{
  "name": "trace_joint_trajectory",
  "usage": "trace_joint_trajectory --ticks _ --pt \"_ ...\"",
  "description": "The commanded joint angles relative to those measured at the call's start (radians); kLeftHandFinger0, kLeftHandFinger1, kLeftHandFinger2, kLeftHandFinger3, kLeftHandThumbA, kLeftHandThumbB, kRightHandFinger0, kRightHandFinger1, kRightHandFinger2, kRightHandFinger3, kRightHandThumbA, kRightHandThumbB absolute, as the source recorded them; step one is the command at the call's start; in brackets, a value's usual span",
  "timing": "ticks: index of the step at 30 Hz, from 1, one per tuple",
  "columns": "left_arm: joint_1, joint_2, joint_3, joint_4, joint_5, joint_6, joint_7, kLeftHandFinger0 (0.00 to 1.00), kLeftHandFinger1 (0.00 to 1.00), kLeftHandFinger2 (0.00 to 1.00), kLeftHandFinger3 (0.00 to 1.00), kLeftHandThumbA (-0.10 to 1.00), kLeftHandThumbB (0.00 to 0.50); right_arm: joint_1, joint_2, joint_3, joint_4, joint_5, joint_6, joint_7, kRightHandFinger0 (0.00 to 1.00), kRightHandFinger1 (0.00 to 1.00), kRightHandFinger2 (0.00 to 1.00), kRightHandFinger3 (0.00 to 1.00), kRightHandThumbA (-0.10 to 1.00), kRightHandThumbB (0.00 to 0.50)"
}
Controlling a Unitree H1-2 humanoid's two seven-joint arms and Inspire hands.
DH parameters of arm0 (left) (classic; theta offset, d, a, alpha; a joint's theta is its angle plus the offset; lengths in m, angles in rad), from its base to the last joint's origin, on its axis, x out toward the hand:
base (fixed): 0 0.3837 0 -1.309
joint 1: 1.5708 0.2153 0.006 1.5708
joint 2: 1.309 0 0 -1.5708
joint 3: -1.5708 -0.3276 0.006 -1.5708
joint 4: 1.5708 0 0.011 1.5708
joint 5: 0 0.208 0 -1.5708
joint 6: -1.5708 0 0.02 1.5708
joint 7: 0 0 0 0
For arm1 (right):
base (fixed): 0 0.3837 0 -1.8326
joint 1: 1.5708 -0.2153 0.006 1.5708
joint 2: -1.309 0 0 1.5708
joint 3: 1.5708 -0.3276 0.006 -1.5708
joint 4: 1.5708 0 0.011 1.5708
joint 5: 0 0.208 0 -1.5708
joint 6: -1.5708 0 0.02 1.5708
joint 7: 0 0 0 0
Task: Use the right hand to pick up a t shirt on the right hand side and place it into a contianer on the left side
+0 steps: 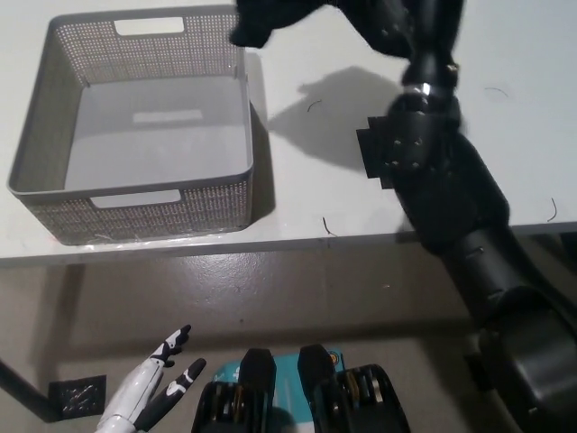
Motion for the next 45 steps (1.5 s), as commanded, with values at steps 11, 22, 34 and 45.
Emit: trace_joint_trajectory --ticks 11,22,34,45 --pt "-0.029 0.005 -0.032 -0.037 -0.002 -0.008 -0.051 1.00 1.00 1.00 1.00 1.00 0.313 -0.139 0.157 0.111 0.054 0.006 0.046 0.219 0.33 0.43 0.67 0.86 -0.10 0.132" --pt "-0.053 -0.023 -0.077 -0.041 0.017 0.011 -0.062 1.00 1.00 1.00 1.00 1.00 0.281 -0.160 0.237 0.149 0.297 -0.007 0.016 0.239 0.41 0.50 0.73 0.86 -0.10 0.105" --pt "-0.039 -0.036 -0.104 -0.037 0.021 -0.001 -0.068 1.00 1.00 1.00 1.00 1.00 0.316 -0.164 0.262 0.132 0.428 0.069 0.074 0.483 0.99 1.00 1.00 1.00 0.48 0.496" --pt "-0.033 -0.039 -0.110 -0.026 0.040 -0.002 -0.057 1.00 1.00 1.00 1.00 1.00 0.310 -0.135 0.238 0.131 0.401 0.080 0.166 0.580 1.00 1.00 1.00 1.00 0.65 0.500"
